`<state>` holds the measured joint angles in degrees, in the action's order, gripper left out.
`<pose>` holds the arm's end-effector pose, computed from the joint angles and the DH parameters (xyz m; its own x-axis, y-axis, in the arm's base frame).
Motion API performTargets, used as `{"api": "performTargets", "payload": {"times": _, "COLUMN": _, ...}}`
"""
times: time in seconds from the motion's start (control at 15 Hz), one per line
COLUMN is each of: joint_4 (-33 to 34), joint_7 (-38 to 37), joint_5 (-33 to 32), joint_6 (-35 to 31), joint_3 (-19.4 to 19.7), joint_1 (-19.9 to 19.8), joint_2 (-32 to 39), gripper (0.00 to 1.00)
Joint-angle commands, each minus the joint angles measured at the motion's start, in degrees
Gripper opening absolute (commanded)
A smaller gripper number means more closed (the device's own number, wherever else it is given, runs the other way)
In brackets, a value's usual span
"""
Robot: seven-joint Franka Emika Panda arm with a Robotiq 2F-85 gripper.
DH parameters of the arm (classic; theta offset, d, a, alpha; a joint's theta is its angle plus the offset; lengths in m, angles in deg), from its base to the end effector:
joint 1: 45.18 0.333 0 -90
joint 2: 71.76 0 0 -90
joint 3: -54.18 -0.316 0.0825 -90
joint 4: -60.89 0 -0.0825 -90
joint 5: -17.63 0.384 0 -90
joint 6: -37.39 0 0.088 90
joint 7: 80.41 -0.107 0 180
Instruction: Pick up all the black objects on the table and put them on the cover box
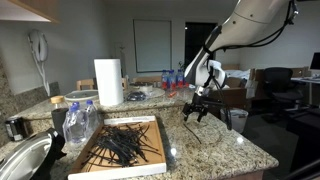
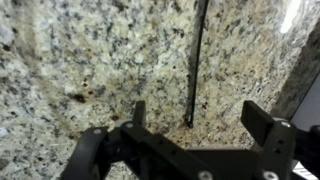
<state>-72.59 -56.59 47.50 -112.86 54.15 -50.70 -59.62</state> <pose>0.5223 -0.0619 0.2530 0.9819 -0.1400 0.1278 -0.1045 -0.9623 -0.2511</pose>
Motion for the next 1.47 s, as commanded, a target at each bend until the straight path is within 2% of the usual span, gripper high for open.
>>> {"api": "performTargets", "payload": {"times": 0.0, "joint_4": -0.2, "joint_7": 5.0, "joint_5": -2.5, "joint_6": -3.4, "joint_3": -1.4, "joint_1": -1.5, "joint_2": 0.3, "gripper": 0.67}}
{"api": "performTargets", "payload": {"times": 0.07, "joint_4": -0.2, "joint_7": 6.2, "joint_5": -2.6, "joint_6": -4.5, "joint_3": -1.8, "joint_1": -1.8, "joint_2": 0.4, "gripper": 0.6}}
{"api": "performTargets", "payload": {"times": 0.13, "joint_4": -0.2, "joint_7": 7.7, "joint_5": -2.3, "joint_6": -6.1, "joint_3": -2.2, "joint_1": -2.0, "joint_2": 0.5, "gripper": 0.73}}
{"api": "performTargets", "payload": {"times": 0.2, "joint_4": -0.2, "joint_7": 8.9, "joint_5": -1.6, "joint_6": -7.5, "joint_3": -2.7, "joint_1": -2.3, "joint_2": 0.6, "gripper": 0.9}}
{"api": "performTargets", "payload": {"times": 0.4, "joint_4": -0.3, "joint_7": 10.2, "joint_5": -2.6, "joint_6": -9.1, "joint_3": -3.5, "joint_1": -3.0, "joint_2": 0.8, "gripper": 0.98}}
{"api": "performTargets", "payload": {"times": 0.47, "joint_4": -0.3, "joint_7": 11.2, "joint_5": -2.2, "joint_6": -8.9, "joint_3": -2.2, "joint_1": -1.7, "joint_2": 0.9, "gripper": 1.0}}
{"api": "performTargets", "payload": {"times": 0.53, "joint_4": -0.4, "joint_7": 10.8, "joint_5": -3.5, "joint_6": -8.6, "joint_3": -3.4, "joint_1": -3.1, "joint_2": 0.8, "gripper": 1.0}}
{"api": "performTargets", "payload": {"times": 0.8, "joint_4": -0.2, "joint_7": 12.8, "joint_5": -4.6, "joint_6": -8.5, "joint_3": -4.0, "joint_1": -3.9, "joint_2": 1.1, "gripper": 1.0}}
{"api": "performTargets", "payload": {"times": 1.0, "joint_4": 0.0, "joint_7": 15.3, "joint_5": -1.1, "joint_6": -8.9, "joint_3": -5.8, "joint_1": -5.1, "joint_2": 1.3, "gripper": 1.0}}
{"api": "performTargets", "payload": {"times": 1.07, "joint_4": 0.0, "joint_7": 11.3, "joint_5": -3.8, "joint_6": -7.6, "joint_3": -4.6, "joint_1": -4.0, "joint_2": 1.1, "gripper": 1.0}}
{"api": "performTargets", "payload": {"times": 1.4, "joint_4": 0.0, "joint_7": 11.3, "joint_5": -3.7, "joint_6": -7.5, "joint_3": -4.9, "joint_1": -4.1, "joint_2": 1.1, "gripper": 1.0}}
